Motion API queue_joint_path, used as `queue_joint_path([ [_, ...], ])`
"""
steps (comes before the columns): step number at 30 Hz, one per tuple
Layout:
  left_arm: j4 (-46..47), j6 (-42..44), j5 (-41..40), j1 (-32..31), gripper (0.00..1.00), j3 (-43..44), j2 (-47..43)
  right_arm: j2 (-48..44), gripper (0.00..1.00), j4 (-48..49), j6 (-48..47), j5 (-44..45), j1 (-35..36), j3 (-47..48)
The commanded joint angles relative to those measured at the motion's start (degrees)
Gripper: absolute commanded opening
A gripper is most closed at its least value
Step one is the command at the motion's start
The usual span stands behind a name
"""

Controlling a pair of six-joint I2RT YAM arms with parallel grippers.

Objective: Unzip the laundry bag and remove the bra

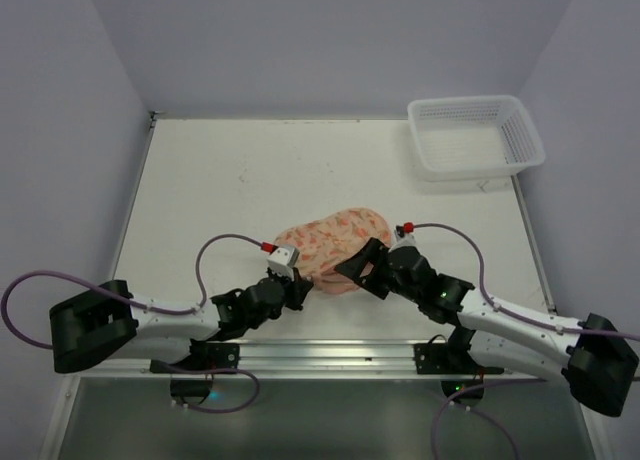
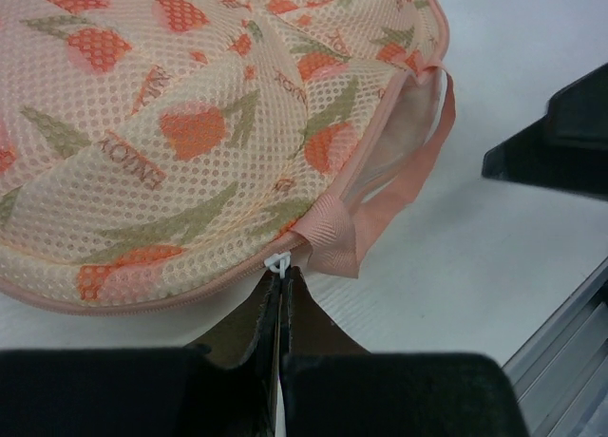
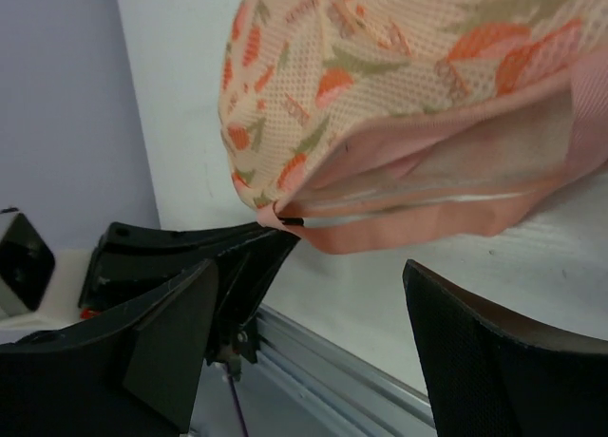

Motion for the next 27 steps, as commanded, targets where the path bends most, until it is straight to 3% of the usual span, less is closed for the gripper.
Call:
queue_joint_path([
  [1, 6.07, 0.62, 1.26, -0.23, 0.0, 2.95, 1.85, 4.98, 0.81, 2.91, 7.82, 1.03, 3.06, 2.52],
  [18, 9.33, 1.76, 2.49, -1.46, 0.0, 3.13, 4.05, 18.0, 0.81, 13.55, 16.63, 6.92, 6.58, 4.01],
  [21, 9.33, 1.94, 2.32, -1.46, 0.0, 2.78, 3.88, 19.06, 0.77, 13.72, 17.15, 9.64, 6.58, 4.28],
  [27, 10.29, 1.68, 2.14, -1.46, 0.0, 2.16, 4.23, 21.34, 0.61, 20.65, 16.8, 12.02, 6.58, 2.61],
])
